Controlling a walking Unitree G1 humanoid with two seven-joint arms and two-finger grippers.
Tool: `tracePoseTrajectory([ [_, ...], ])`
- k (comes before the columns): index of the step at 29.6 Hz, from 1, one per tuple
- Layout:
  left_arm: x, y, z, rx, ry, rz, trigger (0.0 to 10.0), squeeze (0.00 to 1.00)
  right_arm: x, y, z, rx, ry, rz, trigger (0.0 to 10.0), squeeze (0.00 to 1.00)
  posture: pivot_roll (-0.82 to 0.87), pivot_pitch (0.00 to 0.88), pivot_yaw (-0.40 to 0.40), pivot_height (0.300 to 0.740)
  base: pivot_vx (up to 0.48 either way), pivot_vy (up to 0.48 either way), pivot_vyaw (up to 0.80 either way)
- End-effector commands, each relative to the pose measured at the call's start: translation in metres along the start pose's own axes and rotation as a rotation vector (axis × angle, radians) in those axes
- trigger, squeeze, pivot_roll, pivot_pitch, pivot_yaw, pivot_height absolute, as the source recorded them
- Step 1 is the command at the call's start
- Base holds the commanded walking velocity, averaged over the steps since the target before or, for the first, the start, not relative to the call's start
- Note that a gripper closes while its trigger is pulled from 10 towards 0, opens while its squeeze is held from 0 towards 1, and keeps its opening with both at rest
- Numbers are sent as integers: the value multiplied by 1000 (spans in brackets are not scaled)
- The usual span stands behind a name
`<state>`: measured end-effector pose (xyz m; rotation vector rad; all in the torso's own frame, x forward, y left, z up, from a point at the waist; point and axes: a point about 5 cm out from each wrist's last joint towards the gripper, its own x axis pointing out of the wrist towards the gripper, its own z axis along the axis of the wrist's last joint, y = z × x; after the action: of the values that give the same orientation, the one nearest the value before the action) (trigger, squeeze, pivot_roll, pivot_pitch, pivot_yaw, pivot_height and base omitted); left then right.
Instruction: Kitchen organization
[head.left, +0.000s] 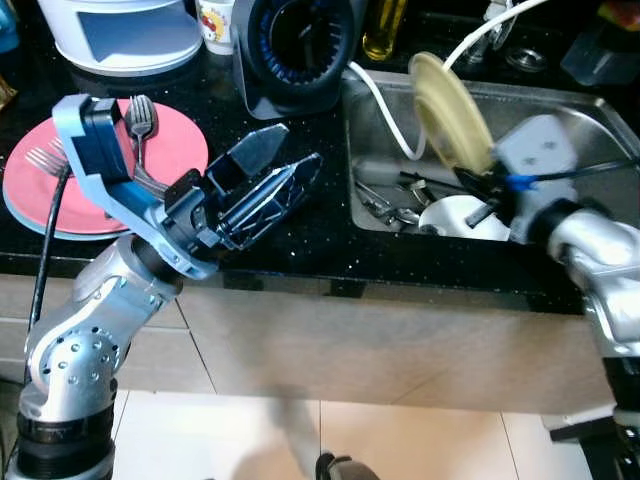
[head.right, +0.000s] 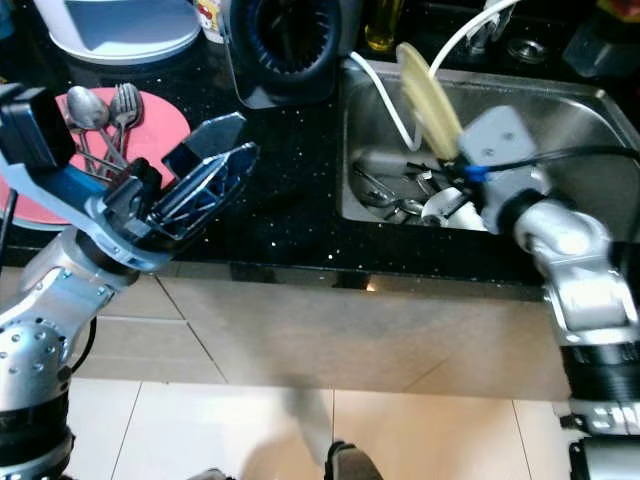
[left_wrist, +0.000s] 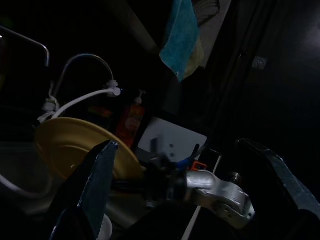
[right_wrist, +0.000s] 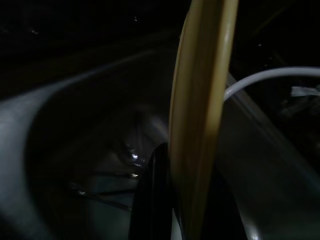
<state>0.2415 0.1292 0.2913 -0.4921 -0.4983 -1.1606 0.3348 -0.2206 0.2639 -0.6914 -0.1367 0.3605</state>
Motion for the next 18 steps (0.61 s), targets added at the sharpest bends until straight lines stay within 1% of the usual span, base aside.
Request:
tracePoseTrajectory([
  [1,2,-5,-2,12,8,-9,10000,0,5,-4,-4,-89,57,-34,10000,0,79,190,-82,740,0,0,0],
  [2,1,-6,-3,16,15,-3,10000,0,10,-6,-4,-169,80,-55,10000,0,80,196,-88,740,0,0,0],
  [3,1,-6,-3,16,15,-3,10000,0,10,-6,-4,-169,80,-55,10000,0,80,196,-88,740,0,0,0],
  [5,1,-7,-3,26,23,6,10000,0,14,-6,-2,-220,86,-64,10000,0,80,209,-96,740,0,0,0],
  [7,0,-7,-4,32,26,16,10000,0,18,-5,0,-237,82,-67,10000,0,80,210,-97,740,0,0,0],
  [11,-1,-7,-5,50,44,32,10000,0,24,0,-1,-305,130,-20,10000,0,76,220,-107,740,0,0,0],
  [12,-1,-7,-5,50,44,32,10000,0,24,0,-1,-305,130,-20,10000,0,76,220,-107,740,0,0,0],
  [15,-1,-9,-5,51,46,33,10000,0,24,-2,-7,-384,198,45,10000,0,71,229,-113,740,0,0,0],
  [16,-1,-10,-5,50,47,34,10000,0,23,-3,-9,-415,215,84,10000,0,69,234,-115,740,0,0,0],
  [17,-1,-10,-5,50,47,34,10000,0,23,-3,-9,-415,215,84,10000,0,69,234,-115,740,0,0,0],
  [18,-1,-11,-5,50,47,35,10000,0,23,-4,-10,-434,225,113,10000,0,66,238,-118,740,0,0,0],
])
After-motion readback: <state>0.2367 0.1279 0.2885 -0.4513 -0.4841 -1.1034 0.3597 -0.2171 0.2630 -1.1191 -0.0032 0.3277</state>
